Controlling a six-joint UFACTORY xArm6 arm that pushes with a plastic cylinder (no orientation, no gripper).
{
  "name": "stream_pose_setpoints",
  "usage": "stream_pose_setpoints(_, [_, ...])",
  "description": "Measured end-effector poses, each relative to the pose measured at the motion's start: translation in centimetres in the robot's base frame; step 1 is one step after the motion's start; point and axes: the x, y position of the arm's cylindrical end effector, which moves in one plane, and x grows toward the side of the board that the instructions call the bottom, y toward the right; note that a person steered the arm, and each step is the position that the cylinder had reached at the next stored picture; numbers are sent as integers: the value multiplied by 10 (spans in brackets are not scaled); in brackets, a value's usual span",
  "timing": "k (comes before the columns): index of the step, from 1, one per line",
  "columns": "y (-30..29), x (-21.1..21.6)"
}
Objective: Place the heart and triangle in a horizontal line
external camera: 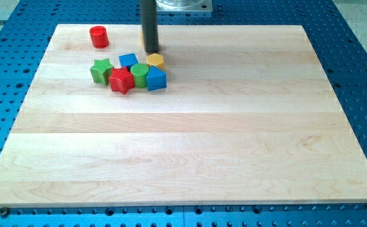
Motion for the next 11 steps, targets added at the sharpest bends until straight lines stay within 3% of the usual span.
stream_pose_setpoints(1, [-42, -9])
stream_pose_setpoints(4, [110, -32])
stream_pose_setpoints(7, [85, -26])
stream_pose_setpoints(9, [-11, 29])
stream_pose_setpoints(10, [-29, 48])
stream_pose_setpoints(11, [-6, 67])
